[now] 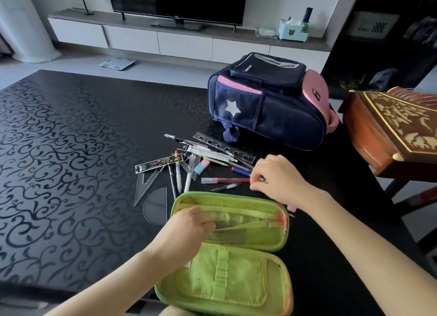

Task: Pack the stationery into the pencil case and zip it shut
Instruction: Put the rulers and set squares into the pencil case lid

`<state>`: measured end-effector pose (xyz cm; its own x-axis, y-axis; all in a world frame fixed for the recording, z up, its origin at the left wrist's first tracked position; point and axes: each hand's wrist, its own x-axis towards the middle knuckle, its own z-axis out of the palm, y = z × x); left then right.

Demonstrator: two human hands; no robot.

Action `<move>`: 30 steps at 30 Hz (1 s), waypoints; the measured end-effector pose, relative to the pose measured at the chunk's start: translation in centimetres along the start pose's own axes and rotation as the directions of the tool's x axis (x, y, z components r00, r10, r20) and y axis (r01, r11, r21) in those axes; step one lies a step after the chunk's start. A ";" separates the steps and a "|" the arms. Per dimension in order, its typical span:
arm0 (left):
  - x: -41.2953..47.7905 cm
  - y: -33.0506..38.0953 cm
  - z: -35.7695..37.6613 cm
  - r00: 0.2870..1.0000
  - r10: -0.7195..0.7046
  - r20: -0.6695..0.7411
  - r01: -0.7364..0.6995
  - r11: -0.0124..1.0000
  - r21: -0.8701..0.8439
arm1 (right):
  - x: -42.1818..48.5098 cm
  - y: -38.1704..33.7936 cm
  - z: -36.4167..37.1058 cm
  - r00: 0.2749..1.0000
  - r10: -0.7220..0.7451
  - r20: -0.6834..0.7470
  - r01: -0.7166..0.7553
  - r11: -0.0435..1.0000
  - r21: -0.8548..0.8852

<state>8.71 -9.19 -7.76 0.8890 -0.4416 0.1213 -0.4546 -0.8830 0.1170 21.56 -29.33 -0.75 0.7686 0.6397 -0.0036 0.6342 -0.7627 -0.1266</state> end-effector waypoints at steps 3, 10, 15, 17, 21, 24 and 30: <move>-0.2 0.3 0.0 1.000 0.003 -0.009 -0.003 1.000 -0.009 | -1.8 -2.9 0.1 0.986 -0.157 -0.054 0.129 0.928 -0.350; -0.7 0.9 -0.8 0.998 0.008 -0.065 -0.008 1.000 0.006 | -3.9 -7.7 -0.2 0.953 -0.242 -0.180 0.154 0.904 -0.399; -1.0 1.4 0.0 0.978 0.046 -0.202 -0.023 0.993 0.114 | -4.5 -8.6 3.1 0.977 -0.143 -0.157 0.095 0.955 -0.280; -0.8 1.3 0.1 0.977 0.017 -0.215 -0.002 0.998 0.071 | -5.3 -6.9 3.5 0.947 -0.041 -0.319 0.000 0.992 -0.128; -0.7 1.3 0.0 0.997 -0.011 -0.075 0.011 1.000 -0.002 | -7.6 0.2 3.1 0.816 0.406 -0.412 -0.395 0.912 0.116; -0.7 1.1 0.2 0.999 -0.024 -0.034 0.024 1.000 -0.020 | -8.1 3.1 4.6 0.879 0.455 -0.141 -0.457 0.889 0.020; -0.2 0.8 0.1 0.998 -0.055 -0.042 0.054 0.998 -0.028 | -6.3 3.3 6.2 0.939 0.337 -0.071 -0.340 0.939 -0.049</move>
<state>8.20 -9.82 -7.77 0.9094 -0.3856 0.1556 -0.4077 -0.9006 0.1508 18.33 -35.27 -7.31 0.9411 0.3371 0.0245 0.3380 -0.9386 -0.0692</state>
